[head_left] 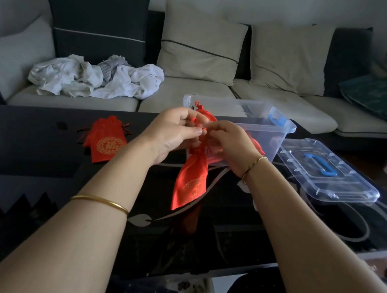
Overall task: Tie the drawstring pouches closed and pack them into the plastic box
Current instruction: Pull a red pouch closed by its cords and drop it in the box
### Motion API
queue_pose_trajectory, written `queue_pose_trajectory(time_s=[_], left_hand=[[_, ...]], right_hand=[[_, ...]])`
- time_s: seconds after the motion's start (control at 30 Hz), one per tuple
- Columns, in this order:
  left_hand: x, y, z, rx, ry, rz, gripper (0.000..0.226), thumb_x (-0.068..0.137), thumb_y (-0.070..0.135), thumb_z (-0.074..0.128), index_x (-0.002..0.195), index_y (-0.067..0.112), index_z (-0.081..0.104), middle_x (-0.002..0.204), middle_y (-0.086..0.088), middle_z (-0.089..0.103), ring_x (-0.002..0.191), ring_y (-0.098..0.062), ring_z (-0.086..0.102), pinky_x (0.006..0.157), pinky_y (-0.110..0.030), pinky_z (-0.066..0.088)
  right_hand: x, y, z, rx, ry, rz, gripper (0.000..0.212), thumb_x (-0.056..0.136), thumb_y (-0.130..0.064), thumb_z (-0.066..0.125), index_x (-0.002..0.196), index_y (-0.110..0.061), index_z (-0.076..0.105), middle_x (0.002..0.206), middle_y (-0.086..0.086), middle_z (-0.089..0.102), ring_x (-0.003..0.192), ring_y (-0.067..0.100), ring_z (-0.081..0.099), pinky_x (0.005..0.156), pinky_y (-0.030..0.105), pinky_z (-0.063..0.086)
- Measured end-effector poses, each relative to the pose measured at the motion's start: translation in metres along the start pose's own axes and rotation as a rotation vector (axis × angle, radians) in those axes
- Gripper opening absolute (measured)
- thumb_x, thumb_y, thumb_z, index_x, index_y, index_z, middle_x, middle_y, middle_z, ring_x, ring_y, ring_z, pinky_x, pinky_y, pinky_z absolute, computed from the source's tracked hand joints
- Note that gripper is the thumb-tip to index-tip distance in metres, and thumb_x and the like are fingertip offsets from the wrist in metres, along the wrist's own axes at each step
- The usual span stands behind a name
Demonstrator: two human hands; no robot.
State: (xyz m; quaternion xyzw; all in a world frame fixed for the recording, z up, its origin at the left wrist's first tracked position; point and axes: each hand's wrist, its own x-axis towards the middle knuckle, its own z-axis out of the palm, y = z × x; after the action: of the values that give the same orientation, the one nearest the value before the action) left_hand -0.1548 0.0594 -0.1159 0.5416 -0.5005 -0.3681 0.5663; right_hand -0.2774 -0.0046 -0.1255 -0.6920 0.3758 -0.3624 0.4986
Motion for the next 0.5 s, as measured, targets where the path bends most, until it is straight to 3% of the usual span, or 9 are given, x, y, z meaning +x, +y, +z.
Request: queue_pose_trajectory(time_s=[0.1, 0.17, 0.3, 0.37, 0.5], left_hand=[[0.001, -0.001, 0.004, 0.218, 0.078, 0.201, 0.030, 0.086, -0.009, 0.055, 0.088, 0.020, 0.062, 0.081, -0.001, 0.056, 0.067, -0.007, 0.056, 0.061, -0.019, 0.054], [0.001, -0.002, 0.006, 0.267, 0.124, 0.290, 0.031, 0.085, -0.010, 0.055, 0.090, 0.019, 0.062, 0.081, 0.001, 0.054, 0.066, -0.006, 0.054, 0.054, -0.016, 0.051], [0.001, -0.006, 0.009, 0.329, 0.200, 0.380, 0.030, 0.085, -0.006, 0.057, 0.094, 0.022, 0.064, 0.080, 0.008, 0.053, 0.069, -0.006, 0.055, 0.053, -0.014, 0.049], [0.001, -0.007, 0.009, 0.371, 0.241, 0.425, 0.029, 0.084, -0.003, 0.059, 0.097, 0.022, 0.064, 0.078, 0.012, 0.055, 0.072, -0.005, 0.057, 0.060, -0.019, 0.052], [0.007, -0.013, 0.007, 0.371, 0.271, 0.449, 0.034, 0.082, -0.001, 0.063, 0.109, 0.020, 0.066, 0.076, 0.010, 0.062, 0.079, -0.014, 0.062, 0.076, -0.038, 0.055]], right_hand=[[-0.001, 0.005, 0.002, 0.213, -0.182, 0.076, 0.029, 0.093, 0.002, 0.038, 0.086, -0.014, 0.061, 0.079, 0.007, 0.062, 0.075, 0.023, 0.057, 0.067, 0.031, 0.043], [-0.002, 0.005, 0.002, 0.273, -0.265, 0.119, 0.024, 0.095, -0.003, 0.040, 0.089, -0.014, 0.062, 0.079, 0.004, 0.063, 0.076, 0.019, 0.059, 0.076, 0.035, 0.047], [-0.003, 0.005, -0.002, 0.409, -0.320, 0.206, 0.012, 0.096, -0.018, 0.047, 0.093, -0.014, 0.058, 0.078, 0.001, 0.061, 0.070, 0.014, 0.058, 0.076, 0.034, 0.049], [-0.002, 0.006, -0.004, 0.427, -0.345, 0.222, 0.013, 0.096, -0.020, 0.048, 0.091, -0.015, 0.059, 0.073, -0.001, 0.062, 0.069, 0.014, 0.058, 0.075, 0.033, 0.048], [-0.001, 0.008, -0.004, 0.401, -0.325, 0.190, 0.013, 0.095, -0.018, 0.049, 0.094, -0.011, 0.060, 0.087, 0.004, 0.062, 0.078, 0.017, 0.058, 0.079, 0.032, 0.048]])
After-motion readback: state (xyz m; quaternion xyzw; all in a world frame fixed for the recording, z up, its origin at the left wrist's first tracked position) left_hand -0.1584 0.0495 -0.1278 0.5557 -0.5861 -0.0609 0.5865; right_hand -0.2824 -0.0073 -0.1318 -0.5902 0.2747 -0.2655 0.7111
